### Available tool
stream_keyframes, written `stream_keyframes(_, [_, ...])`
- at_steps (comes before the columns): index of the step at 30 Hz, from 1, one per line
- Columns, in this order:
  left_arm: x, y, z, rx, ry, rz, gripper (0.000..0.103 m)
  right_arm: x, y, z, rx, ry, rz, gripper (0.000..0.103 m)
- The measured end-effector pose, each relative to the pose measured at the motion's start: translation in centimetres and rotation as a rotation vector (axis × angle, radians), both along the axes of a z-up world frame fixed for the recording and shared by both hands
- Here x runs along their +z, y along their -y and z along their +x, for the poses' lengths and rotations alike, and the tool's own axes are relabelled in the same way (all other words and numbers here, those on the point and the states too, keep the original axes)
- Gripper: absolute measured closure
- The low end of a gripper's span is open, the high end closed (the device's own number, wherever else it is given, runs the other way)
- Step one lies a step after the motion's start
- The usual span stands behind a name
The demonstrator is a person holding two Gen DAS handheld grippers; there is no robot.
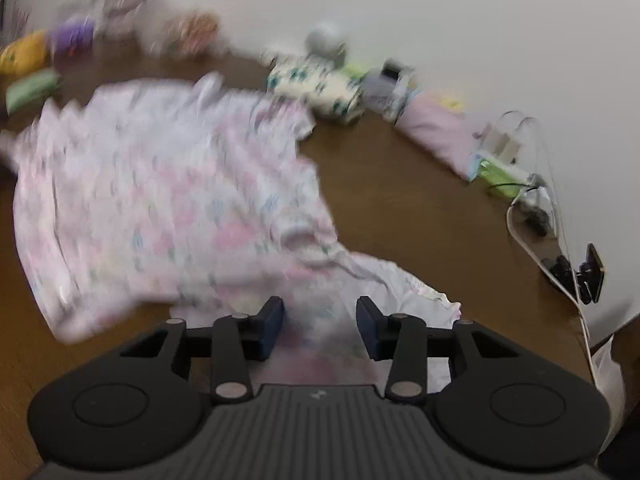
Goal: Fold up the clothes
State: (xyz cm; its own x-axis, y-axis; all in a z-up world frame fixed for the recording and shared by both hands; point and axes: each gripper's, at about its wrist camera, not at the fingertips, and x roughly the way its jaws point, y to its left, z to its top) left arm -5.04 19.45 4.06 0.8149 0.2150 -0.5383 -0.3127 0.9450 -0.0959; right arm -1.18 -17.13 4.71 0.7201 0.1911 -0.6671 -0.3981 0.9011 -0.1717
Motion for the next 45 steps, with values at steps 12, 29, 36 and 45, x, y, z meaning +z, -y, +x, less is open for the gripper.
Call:
stream_keyframes(12, [-3.3, 5.9, 1.9, -0.4, -0.127, 0.005, 0.069, -3.6, -6.8, -2.3, 0.244, -0.142, 0.213, 0.056])
stream_keyframes(29, [-0.7, 12.1, -4.8, -0.661, -0.176, 0.033, 0.054, 1.1, 1.6, 2.4, -0.064, -0.089, 0.326, 0.03])
stream_keyframes(36, [-3.4, 15.5, -5.2, -0.758, -0.177, 0.057, 0.053, -2.6, -1.8, 9.2, -0.099, -0.216, 0.279, 0.096])
stream_keyframes(45, [-4.0, 16.0, -6.3, -0.795, -0.158, 0.094, 0.044, -2.0, -3.5, 11.6, -0.133, 0.071, 0.192, 0.094])
